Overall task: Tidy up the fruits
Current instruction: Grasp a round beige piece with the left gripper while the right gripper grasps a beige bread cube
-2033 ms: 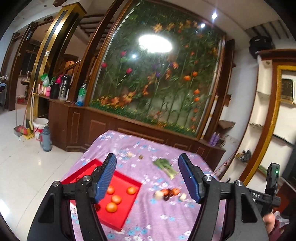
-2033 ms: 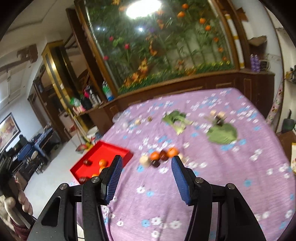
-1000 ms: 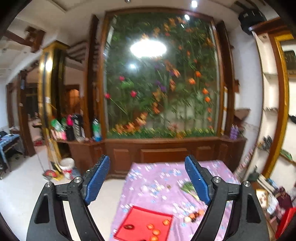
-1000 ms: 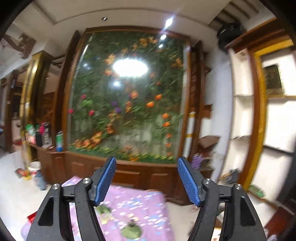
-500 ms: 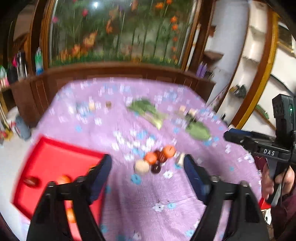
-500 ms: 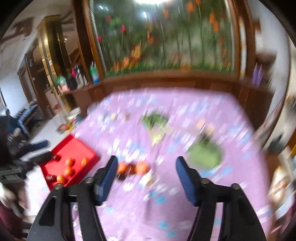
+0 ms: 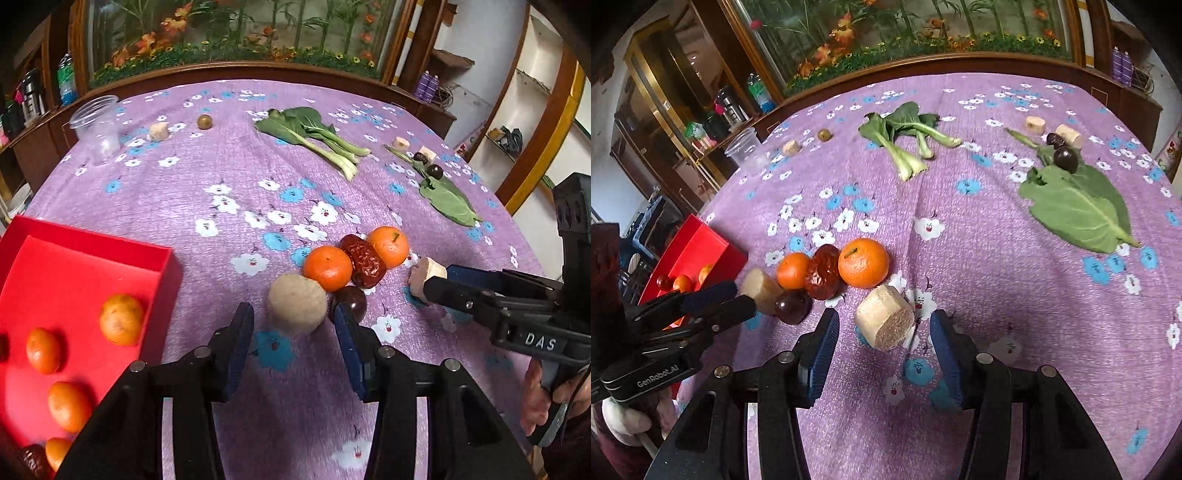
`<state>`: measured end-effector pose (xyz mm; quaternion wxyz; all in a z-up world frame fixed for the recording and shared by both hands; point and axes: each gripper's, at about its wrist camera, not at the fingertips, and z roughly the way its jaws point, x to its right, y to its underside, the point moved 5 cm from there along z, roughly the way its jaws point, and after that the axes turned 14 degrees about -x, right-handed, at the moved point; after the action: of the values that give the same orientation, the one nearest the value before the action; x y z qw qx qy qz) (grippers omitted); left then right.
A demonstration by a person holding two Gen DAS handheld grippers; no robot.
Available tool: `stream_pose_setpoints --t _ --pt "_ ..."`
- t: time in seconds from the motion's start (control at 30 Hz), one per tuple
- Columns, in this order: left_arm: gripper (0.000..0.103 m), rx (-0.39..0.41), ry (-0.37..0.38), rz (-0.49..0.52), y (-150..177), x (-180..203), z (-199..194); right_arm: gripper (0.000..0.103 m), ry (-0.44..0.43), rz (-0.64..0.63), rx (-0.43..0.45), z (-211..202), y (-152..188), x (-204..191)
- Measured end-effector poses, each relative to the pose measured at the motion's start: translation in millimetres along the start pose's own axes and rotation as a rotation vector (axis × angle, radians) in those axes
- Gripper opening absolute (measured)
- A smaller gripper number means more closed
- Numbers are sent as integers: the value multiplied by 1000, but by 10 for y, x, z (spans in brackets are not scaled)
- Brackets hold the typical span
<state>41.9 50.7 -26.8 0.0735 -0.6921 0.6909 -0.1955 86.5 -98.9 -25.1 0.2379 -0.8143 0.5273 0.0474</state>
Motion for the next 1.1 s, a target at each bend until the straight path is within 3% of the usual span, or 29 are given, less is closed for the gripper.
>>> stream_pose_setpoints --t 0.33,0.5,0.57,0.73,1.1 --pt "44 19 3 -10 -131 -42 129 55 24 -1 -6 141 -24 -29" --pt "46 20 24 -35 -110 -87 158 44 56 -17 0 156 -2 -83" --pt "34 25 31 -21 -95 -50 148 40 67 -16 5 156 8 -95" --pt "34 29 38 -36 -51 -37 96 40 63 -2 21 128 44 -95" --pt "34 147 117 -182 211 -312 -532 40 4 -11 65 -152 155 -260"
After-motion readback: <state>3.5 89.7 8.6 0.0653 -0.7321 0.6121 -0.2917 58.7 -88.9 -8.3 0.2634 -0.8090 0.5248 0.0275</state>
